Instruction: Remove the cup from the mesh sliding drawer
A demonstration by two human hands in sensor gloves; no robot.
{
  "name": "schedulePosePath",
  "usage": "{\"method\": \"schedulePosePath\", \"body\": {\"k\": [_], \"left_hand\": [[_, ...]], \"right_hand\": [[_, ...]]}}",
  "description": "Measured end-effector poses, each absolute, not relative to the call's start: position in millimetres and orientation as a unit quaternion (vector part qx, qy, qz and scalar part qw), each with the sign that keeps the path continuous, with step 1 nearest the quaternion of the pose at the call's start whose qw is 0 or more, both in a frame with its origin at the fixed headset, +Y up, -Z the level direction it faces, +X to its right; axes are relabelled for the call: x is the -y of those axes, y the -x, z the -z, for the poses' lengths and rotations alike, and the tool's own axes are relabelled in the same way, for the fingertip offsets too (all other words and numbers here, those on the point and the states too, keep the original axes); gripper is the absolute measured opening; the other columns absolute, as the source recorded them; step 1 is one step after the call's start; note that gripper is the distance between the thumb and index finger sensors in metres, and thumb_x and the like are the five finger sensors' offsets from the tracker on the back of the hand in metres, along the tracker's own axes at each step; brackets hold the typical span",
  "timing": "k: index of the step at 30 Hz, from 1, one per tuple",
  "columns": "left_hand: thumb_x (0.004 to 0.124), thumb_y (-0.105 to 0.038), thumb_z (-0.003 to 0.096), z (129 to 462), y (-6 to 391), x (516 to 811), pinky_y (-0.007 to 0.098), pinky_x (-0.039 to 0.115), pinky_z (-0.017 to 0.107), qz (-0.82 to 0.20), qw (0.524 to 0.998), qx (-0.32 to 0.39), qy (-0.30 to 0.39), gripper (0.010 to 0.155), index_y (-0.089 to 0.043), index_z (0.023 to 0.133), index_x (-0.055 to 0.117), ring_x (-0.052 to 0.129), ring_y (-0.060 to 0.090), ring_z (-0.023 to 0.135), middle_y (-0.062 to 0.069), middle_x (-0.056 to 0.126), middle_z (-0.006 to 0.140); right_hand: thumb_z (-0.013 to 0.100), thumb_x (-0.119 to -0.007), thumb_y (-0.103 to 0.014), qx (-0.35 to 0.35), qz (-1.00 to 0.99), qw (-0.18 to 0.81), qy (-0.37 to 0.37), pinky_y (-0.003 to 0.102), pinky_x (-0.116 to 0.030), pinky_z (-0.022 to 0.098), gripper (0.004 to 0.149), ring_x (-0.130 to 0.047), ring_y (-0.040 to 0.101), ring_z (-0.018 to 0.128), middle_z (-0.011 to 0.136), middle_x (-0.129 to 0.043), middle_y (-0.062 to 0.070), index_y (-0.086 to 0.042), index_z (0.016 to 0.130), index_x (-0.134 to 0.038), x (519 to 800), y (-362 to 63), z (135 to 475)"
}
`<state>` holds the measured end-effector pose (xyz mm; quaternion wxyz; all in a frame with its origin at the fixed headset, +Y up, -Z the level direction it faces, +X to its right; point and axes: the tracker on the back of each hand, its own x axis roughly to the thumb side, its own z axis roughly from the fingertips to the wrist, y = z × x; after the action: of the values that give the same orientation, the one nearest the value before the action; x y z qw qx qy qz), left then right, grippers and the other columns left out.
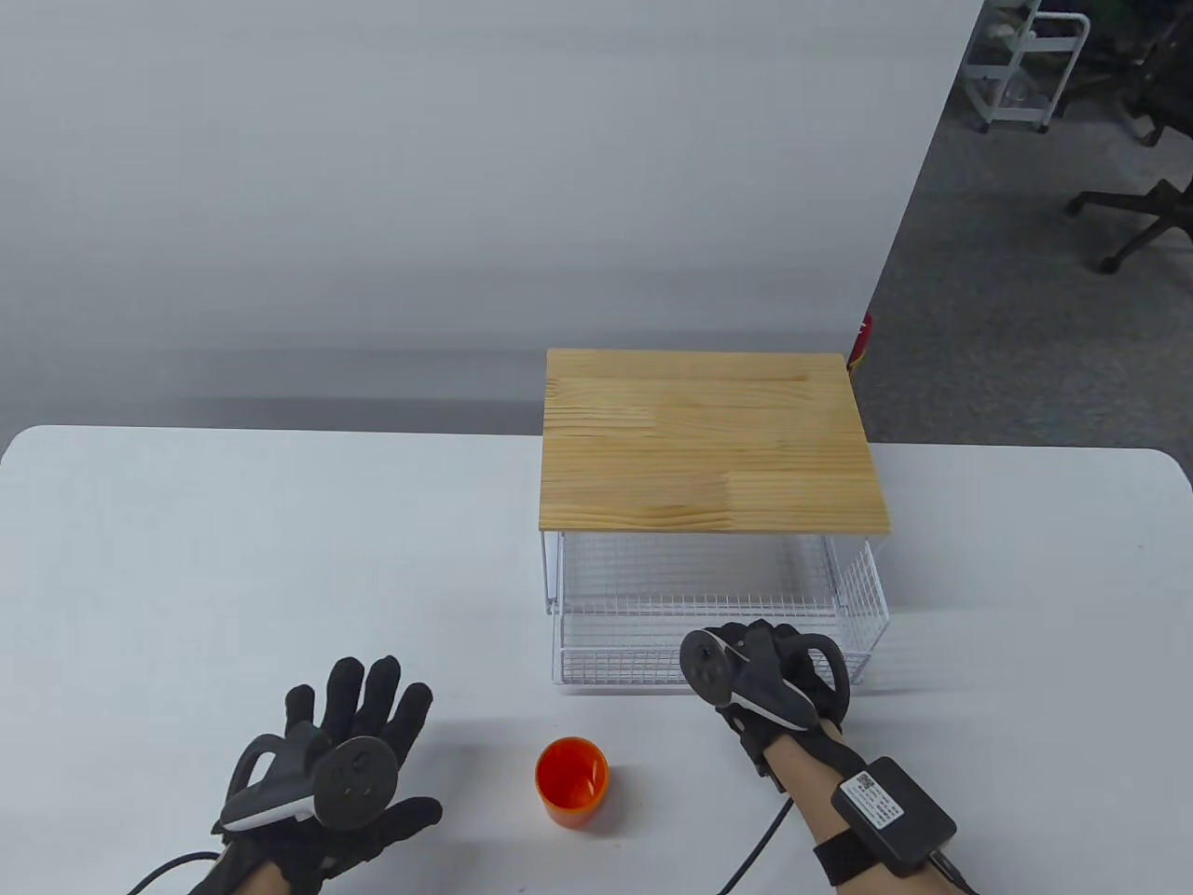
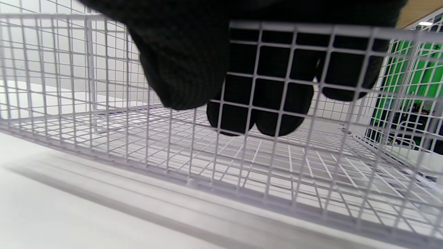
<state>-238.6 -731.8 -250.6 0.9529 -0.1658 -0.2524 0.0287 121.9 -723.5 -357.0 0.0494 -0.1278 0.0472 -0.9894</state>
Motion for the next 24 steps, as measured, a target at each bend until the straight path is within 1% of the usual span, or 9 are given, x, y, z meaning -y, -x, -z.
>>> {"method": "schedulePosePath", "body": {"k": [24], "left_hand": [[0.055,-0.067,0.0543,251,238,731,0.085,0.002,0.053,-0.027,0.953,0.252,0.167,0.099,-0.011,0.110,-0.005,-0.012,0.064,0.092,0.030,-0.015,0.106]], "right_hand": [[0.054,-0.089,-0.022,-0.046,0.991,0.062,0.113,0.061,-0.098,0.043,0.025,-0.117,0.036,0.065,0.075,-0.114,0.006,-0.033,0.075,-0.097,722,-118,373]]}}
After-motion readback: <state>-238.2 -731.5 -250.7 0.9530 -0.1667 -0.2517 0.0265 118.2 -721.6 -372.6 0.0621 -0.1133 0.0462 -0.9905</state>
